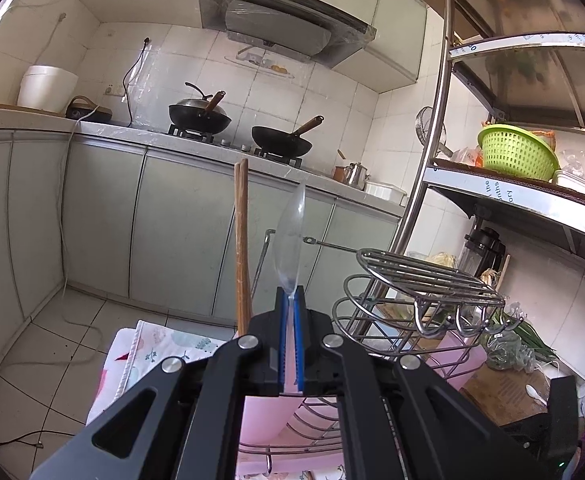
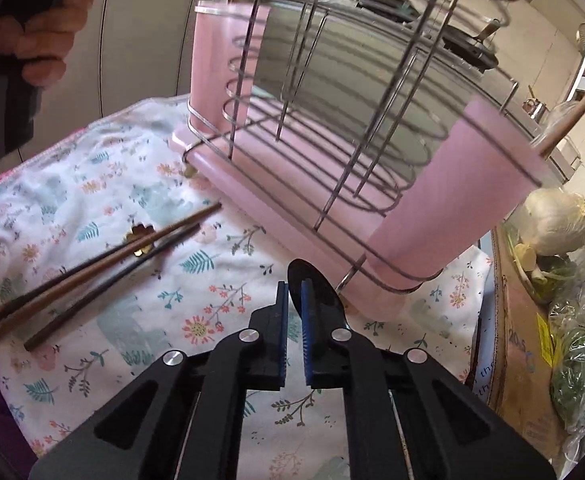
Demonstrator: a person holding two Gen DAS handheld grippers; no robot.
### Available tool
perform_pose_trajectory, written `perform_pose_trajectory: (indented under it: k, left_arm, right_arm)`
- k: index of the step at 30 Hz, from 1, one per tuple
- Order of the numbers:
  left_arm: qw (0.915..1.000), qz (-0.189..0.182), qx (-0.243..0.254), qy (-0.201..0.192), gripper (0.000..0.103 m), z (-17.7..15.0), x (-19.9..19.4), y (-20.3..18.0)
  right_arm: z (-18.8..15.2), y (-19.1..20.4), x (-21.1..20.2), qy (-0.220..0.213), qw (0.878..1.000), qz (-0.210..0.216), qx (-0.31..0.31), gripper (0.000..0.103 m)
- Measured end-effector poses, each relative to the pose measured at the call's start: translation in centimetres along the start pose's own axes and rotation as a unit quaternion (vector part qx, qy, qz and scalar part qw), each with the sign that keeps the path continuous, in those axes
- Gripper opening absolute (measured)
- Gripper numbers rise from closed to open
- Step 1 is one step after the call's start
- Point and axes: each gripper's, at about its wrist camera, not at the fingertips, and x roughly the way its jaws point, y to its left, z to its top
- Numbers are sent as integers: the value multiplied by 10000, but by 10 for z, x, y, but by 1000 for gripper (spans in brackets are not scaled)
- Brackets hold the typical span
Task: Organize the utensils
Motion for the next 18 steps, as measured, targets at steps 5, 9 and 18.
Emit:
perform_pose_trajectory:
  k: [5,9,18]
  left_arm:
    - [10000,12,43,-16,3,2,-5,-4]
    - [9999,41,122,3,3,6,-9,-10]
    - [9997,90,219,-19,3,13,-14,-14]
  right_arm:
    - [12,-20,-44,-759,9928,280,889,4]
    - [16,-54,-65,-1307,9745,538,1740,2]
    - [30,-99,-119,-2449,9261,829,2747,2]
